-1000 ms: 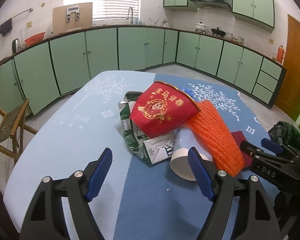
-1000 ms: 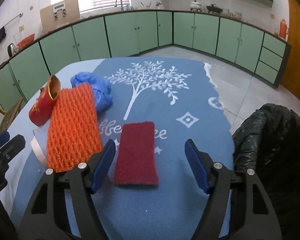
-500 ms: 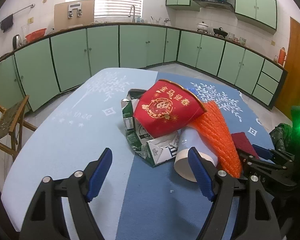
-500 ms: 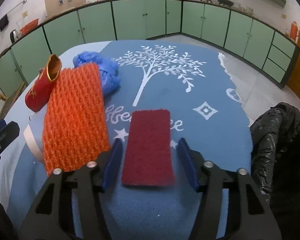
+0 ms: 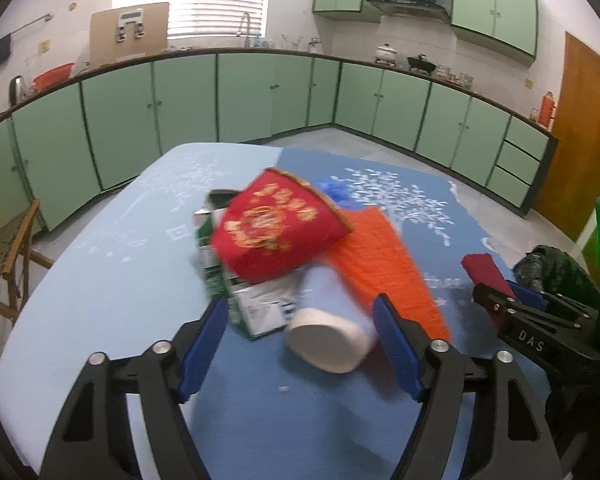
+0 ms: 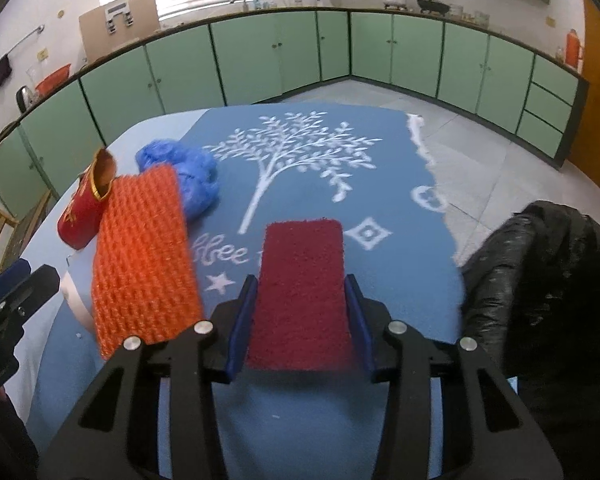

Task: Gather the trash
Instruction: 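Grasp the dark red scouring pad with the right gripper while the left gripper grasps the orange mesh net, then carry the orange mesh net and red scouring pad over the bin, then open both grippers to drop the net and pad into the bin, then move both open grippers back over the remaining trash on the table, then lower the right gripper around the white-blue paper cup and grasp it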

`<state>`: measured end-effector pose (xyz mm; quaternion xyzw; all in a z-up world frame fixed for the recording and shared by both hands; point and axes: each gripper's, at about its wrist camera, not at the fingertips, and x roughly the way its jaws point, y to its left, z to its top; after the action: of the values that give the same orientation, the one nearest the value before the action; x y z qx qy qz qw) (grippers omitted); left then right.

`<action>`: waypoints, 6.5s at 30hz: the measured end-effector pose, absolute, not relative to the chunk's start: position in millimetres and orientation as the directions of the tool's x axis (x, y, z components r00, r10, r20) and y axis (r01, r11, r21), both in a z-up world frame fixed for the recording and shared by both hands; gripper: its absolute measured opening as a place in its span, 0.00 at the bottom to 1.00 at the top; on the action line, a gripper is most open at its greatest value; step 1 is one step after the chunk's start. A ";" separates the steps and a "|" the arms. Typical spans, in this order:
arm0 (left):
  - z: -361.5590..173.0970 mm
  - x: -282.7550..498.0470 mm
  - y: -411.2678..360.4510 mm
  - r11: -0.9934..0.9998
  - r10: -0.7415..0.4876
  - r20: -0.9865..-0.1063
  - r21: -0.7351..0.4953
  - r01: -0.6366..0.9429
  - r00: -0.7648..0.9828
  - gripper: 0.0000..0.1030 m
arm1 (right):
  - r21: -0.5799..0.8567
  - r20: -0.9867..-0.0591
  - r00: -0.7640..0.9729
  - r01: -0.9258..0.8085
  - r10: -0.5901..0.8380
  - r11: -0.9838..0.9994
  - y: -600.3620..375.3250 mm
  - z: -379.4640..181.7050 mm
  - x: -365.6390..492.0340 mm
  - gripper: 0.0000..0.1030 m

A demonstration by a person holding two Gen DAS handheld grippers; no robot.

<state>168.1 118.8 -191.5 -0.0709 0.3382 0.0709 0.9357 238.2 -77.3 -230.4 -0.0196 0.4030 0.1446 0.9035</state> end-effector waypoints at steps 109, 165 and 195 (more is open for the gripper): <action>-146.4 203.6 -140.9 0.913 -0.370 -0.593 -0.091 0.397 0.715 0.59 | -0.005 -0.638 0.755 0.192 -0.151 0.981 -351.5 -192.9 147.2 0.87; -200.7 132.9 206.6 0.960 0.187 -0.674 -0.030 -0.280 0.714 0.67 | 0.059 -0.695 0.619 -0.459 0.367 0.887 25.6 -224.6 186.0 0.91; -207.8 136.1 203.2 0.959 0.151 -0.687 -0.072 -0.273 0.711 0.67 | 0.043 -0.708 0.628 -0.420 0.325 0.906 -4.3 -218.1 190.2 0.91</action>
<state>136.1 203.2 -207.8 -0.0842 0.3623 0.1148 0.9211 190.2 -4.3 -218.1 -0.0633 0.3786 0.2070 0.8999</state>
